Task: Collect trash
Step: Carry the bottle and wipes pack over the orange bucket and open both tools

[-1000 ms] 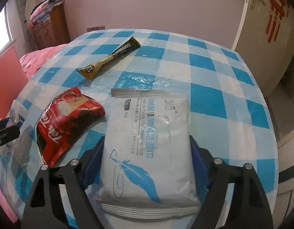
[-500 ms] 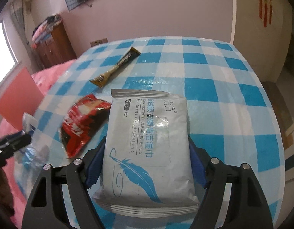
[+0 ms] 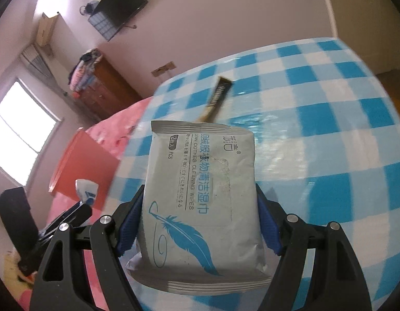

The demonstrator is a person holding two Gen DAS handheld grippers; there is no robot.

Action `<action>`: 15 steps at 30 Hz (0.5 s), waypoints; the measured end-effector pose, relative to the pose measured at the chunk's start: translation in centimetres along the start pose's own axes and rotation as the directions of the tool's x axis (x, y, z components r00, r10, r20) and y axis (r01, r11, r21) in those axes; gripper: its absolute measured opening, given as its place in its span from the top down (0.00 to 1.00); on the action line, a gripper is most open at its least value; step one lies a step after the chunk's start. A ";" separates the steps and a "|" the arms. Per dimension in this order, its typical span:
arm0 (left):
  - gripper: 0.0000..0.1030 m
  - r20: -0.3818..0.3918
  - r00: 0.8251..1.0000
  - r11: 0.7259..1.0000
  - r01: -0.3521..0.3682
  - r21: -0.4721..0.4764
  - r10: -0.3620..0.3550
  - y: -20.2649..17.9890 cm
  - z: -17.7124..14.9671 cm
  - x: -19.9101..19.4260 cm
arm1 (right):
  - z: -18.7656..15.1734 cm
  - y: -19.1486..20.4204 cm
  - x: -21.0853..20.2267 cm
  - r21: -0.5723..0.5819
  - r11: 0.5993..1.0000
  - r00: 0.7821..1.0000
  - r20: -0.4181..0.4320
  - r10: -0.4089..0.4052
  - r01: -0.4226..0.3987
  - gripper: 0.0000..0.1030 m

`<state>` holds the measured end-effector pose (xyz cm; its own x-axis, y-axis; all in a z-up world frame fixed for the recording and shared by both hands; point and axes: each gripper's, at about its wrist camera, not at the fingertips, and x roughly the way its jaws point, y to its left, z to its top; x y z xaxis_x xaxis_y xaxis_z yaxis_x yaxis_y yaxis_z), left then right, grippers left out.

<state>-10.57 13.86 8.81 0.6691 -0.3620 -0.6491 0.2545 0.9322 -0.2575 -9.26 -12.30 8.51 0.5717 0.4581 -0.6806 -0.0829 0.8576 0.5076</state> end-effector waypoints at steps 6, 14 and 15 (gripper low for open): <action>0.40 0.074 0.997 1.000 -0.005 -0.017 0.006 1.6 2.3 -2.7 | 1.6 4.5 1.3 -0.026 0.994 0.993 -0.052 0.104 -0.106 0.25; 0.40 0.182 0.977 0.993 -0.097 -0.068 0.108 5.7 5.8 -7.0 | 4.8 12.3 3.3 -0.119 0.966 0.971 -0.095 0.221 -0.231 0.25; 0.40 0.195 0.973 0.991 -0.110 -0.081 0.124 6.3 6.2 -7.5 | 5.4 13.9 3.7 -0.148 0.958 0.967 -0.102 0.231 -0.245 0.25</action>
<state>-9.67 22.54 16.52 0.8185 -0.2355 -0.5240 0.1224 0.9627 -0.2414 -3.90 0.06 15.88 0.4505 0.6655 -0.5951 -0.3402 0.7442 0.5747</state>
